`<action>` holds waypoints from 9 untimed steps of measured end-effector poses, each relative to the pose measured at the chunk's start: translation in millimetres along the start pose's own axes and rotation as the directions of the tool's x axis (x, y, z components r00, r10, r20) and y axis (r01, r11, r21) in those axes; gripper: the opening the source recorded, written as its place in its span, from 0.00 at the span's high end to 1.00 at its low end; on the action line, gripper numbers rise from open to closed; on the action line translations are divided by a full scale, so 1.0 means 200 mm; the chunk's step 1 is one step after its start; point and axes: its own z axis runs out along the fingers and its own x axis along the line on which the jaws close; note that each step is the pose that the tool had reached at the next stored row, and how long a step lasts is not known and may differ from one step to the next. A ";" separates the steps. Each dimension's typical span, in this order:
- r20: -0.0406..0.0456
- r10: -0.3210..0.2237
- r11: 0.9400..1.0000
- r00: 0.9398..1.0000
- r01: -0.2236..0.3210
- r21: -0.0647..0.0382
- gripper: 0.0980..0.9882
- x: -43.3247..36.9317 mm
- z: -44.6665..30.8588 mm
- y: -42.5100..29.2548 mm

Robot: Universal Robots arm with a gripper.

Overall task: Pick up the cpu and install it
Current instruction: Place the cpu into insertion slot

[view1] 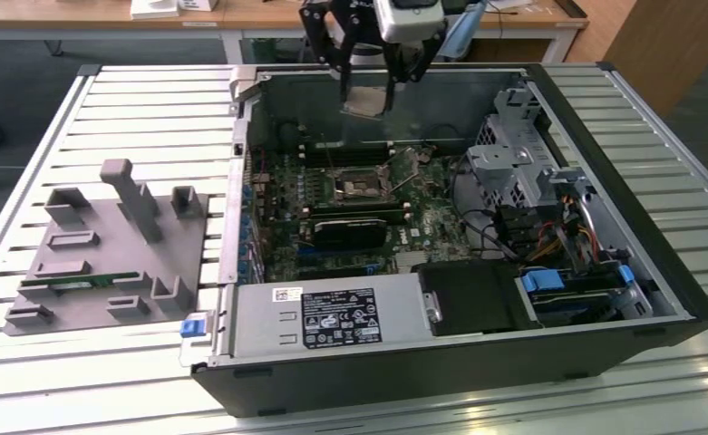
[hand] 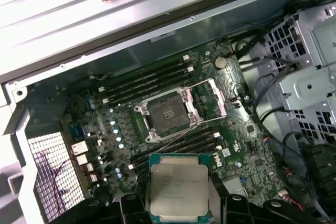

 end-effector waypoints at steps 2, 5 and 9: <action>0.002 0.036 0.999 0.999 -0.036 0.000 0.51 0.000 0.001 0.000; 0.004 0.090 0.996 0.996 -0.090 0.000 0.51 0.000 0.002 0.000; 0.007 0.163 0.987 0.987 -0.163 -0.001 0.51 0.000 0.004 0.000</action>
